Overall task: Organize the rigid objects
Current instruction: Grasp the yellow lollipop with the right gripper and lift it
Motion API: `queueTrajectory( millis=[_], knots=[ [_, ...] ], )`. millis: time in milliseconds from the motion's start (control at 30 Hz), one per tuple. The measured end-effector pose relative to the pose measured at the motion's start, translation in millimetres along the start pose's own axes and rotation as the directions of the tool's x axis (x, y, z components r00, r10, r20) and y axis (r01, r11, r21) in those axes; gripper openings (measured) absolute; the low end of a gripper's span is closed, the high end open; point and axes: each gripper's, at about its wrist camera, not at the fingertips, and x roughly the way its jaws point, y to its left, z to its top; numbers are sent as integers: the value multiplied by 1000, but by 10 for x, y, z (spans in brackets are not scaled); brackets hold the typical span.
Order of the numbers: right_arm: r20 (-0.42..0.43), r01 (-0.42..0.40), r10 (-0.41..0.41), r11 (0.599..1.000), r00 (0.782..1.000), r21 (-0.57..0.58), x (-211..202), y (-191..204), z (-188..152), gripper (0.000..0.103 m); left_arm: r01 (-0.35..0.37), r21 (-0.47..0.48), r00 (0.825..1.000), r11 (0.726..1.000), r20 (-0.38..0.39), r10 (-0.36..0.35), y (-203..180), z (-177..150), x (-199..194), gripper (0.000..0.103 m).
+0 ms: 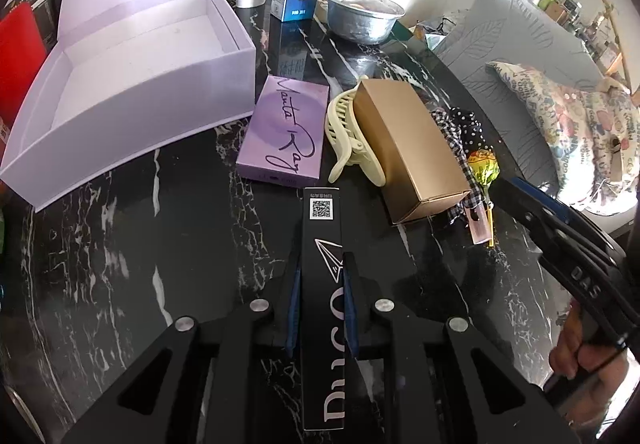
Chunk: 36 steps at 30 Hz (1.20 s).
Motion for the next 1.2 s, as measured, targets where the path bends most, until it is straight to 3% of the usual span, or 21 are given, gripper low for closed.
queueTrajectory(
  millis=[267, 400, 667, 1200],
  knots=[
    [2, 19, -19, 999, 1000, -31, 143, 62, 126, 40, 22, -5, 1000, 1000, 2, -22, 30, 48, -2, 18],
    [-12, 49, -49, 999, 999, -25, 218, 43, 141, 28, 30, 1, 1000, 1000, 8, -30, 36, 66, -11, 18],
    [-21, 44, -44, 999, 999, -4, 272, 3, 135, 26, 39, 13, 999, 999, 5, -39, 33, 64, -5, 18],
    [24, 36, -36, 999, 999, 14, -146, 96, -24, 26, 45, 18, 996, 999, 72, -46, 88, -55, -293, 18]
  ],
)
